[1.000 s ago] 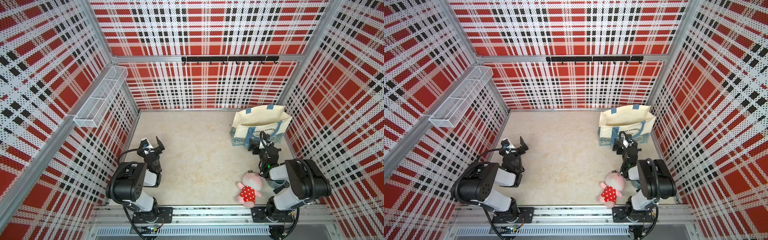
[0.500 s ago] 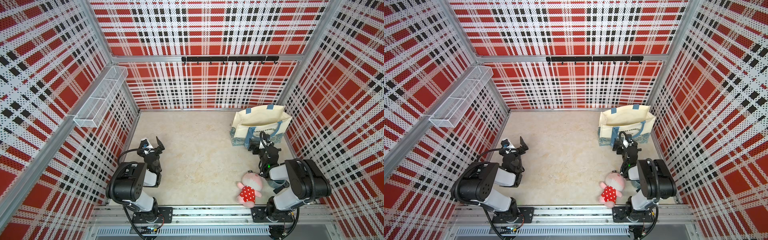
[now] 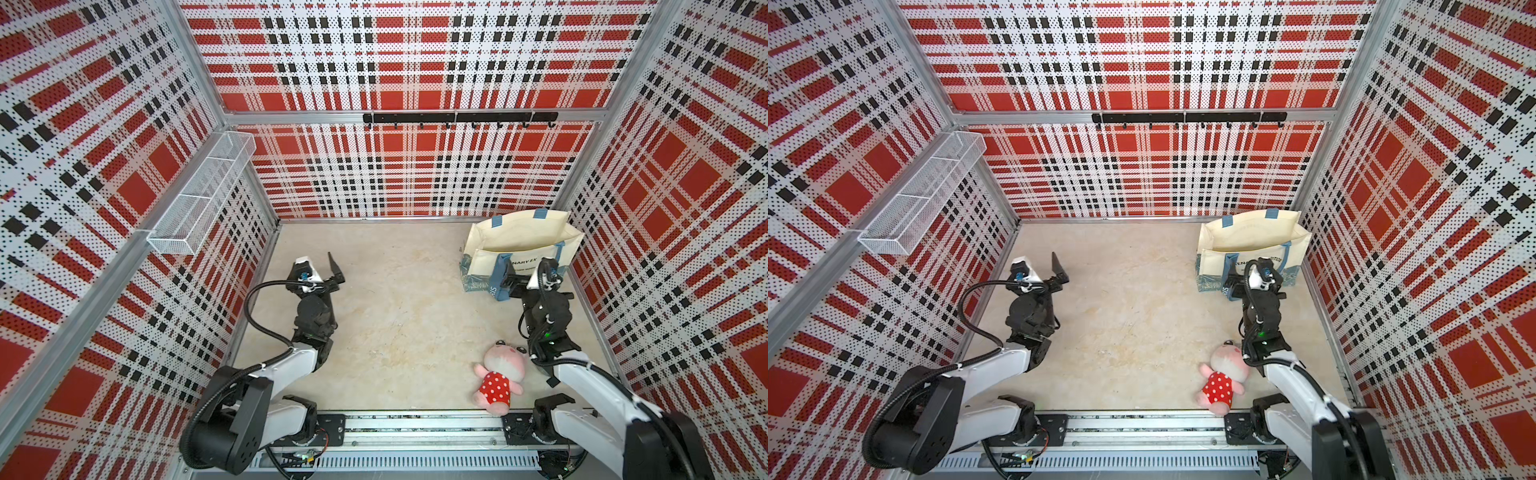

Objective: Take out the compass set from the canvas bag
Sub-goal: Move the canvas bag to the center of the board.

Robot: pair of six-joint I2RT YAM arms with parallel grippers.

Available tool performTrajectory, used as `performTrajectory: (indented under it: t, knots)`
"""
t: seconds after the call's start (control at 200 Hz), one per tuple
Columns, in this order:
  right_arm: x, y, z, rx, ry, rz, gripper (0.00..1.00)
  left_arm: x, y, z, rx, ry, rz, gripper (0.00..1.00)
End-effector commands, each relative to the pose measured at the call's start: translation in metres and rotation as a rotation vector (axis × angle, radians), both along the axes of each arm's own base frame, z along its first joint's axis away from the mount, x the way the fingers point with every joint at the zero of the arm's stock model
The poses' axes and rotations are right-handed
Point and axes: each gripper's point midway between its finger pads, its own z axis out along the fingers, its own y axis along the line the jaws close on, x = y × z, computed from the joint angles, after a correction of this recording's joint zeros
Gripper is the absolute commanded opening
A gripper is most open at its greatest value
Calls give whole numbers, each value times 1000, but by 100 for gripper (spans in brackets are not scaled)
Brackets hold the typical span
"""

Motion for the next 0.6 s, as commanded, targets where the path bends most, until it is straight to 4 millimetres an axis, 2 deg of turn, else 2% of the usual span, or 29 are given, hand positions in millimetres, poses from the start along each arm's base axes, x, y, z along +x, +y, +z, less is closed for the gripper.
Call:
performTrajectory:
  t: [0.0,0.07,0.155,0.281,0.401,0.496,0.596]
  knots:
    - [-20,-8,-28,151,203,-48,100,1,-32,-5,28,96,7,98]
    - [-28,-11,-20,199,242,-63,100,9,-64,-3,-24,143,-40,98]
    - [-34,-18,1,244,265,-107,100,29,-108,-3,-77,239,-138,98]
    - [-33,-35,23,378,298,-182,100,57,-168,2,-120,383,-261,98]
    - [-15,-51,27,519,359,-225,99,72,-227,12,-154,464,-437,98]
    - [7,-55,19,613,429,-241,100,80,-268,23,-192,494,-565,98]
    - [29,-51,10,692,518,-241,100,85,-307,30,-196,531,-671,98]
